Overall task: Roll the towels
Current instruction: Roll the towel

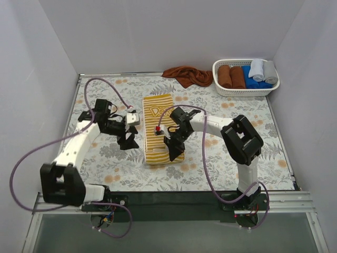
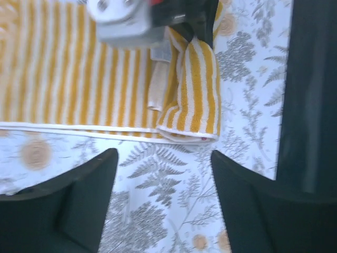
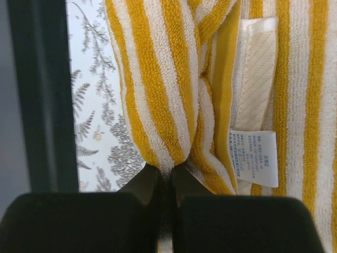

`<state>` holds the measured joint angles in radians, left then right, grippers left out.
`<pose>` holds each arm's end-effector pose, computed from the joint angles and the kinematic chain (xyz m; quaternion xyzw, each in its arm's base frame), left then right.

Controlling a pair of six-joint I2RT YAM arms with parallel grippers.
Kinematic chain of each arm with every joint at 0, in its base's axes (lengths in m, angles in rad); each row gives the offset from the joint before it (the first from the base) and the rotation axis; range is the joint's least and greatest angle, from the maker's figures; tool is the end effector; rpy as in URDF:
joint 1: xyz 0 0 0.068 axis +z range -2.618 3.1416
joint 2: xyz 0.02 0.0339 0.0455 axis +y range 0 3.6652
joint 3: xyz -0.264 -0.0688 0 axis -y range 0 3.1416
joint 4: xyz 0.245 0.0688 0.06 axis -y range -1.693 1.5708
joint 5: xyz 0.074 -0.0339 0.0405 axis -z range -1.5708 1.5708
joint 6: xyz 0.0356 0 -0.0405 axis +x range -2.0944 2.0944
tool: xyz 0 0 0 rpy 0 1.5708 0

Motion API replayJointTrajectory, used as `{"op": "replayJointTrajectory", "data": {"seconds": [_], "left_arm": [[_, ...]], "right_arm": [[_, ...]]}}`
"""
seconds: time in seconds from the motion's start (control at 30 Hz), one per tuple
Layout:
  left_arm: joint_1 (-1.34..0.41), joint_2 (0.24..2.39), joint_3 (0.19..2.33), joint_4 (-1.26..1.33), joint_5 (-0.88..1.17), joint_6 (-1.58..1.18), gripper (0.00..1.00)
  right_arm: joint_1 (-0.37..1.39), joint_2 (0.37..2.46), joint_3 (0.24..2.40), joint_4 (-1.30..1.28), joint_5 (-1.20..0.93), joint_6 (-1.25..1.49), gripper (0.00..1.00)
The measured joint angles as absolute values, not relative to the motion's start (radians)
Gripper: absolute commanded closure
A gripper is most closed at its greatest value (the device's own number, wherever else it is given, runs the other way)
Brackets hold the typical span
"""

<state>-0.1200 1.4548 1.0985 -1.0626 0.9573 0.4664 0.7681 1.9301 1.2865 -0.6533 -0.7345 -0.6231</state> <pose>0.2490 -0.0593 0.2531 0.2893 0.8372 -0.4408 0.1455 0.2510 0.2756 0.1649 -0.6301 0.6784 0.3640 0.1013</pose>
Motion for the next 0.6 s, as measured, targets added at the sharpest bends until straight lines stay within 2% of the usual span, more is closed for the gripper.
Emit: {"op": "replayJointTrajectory", "data": {"seconds": [0.07, 0.17, 0.23, 0.43, 0.6], "left_arm": [[-0.134, 1.264, 1.015, -0.982, 0.906, 0.435, 0.15], [-0.17, 1.046, 0.923, -0.896, 0.833, 0.414, 0.13], [-0.217, 0.954, 0.876, -0.855, 0.785, 0.419, 0.07], [-0.484, 0.853, 0.701, -0.733, 0.578, 0.426, 0.11], [-0.743, 0.9, 0.63, -0.618, 0.395, 0.435, 0.19]], "right_arm": [[0.757, 1.984, 1.335, -0.705, -0.788, -0.605, 0.99], [0.737, 2.056, 1.394, -0.779, -0.871, -0.589, 0.99], [0.724, 2.1, 1.424, -0.826, -0.926, -0.58, 0.99], [0.705, 2.232, 1.512, -0.977, -1.065, -0.567, 0.99], [0.691, 2.327, 1.576, -1.078, -1.142, -0.545, 0.99]]}}
